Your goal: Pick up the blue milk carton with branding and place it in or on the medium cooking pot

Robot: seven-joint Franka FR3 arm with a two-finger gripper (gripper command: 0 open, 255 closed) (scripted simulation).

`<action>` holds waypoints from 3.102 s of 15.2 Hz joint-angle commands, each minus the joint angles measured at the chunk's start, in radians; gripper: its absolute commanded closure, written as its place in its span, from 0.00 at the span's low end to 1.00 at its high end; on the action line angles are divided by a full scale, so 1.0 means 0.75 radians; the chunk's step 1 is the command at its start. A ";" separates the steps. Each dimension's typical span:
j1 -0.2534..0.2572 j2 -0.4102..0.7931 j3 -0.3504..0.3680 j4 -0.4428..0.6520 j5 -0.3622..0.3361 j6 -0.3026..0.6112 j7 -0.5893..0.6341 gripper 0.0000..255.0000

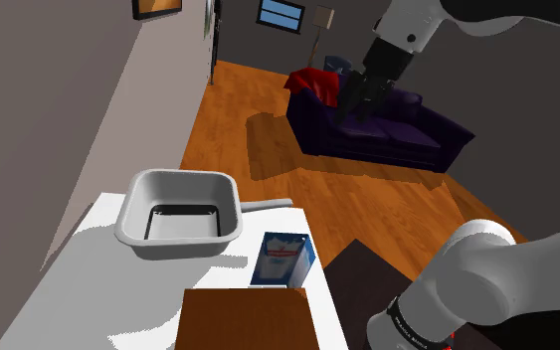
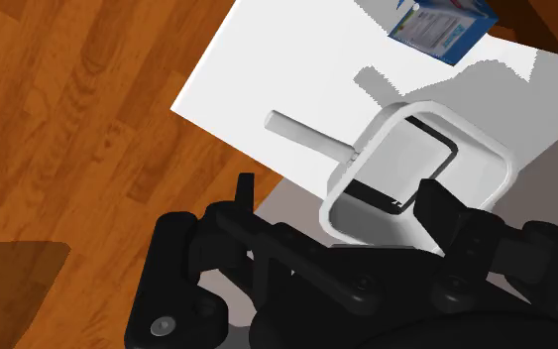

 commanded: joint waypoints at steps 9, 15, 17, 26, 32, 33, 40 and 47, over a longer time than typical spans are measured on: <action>0.165 -0.008 0.095 -0.263 0.040 0.188 -0.173 0.00; 0.300 0.002 0.169 -0.450 0.076 0.334 -0.300 0.00; 0.347 0.010 0.194 -0.511 0.089 0.384 -0.342 0.00; 0.488 0.074 0.276 -0.711 0.140 0.599 -0.454 0.00; 0.491 0.127 0.291 -0.766 0.153 0.707 -0.456 0.00; 0.491 0.128 0.291 -0.766 0.153 0.707 -0.456 0.00; 0.491 0.127 0.291 -0.766 0.153 0.707 -0.456 1.00; 0.491 0.127 0.291 -0.766 0.153 0.707 -0.456 1.00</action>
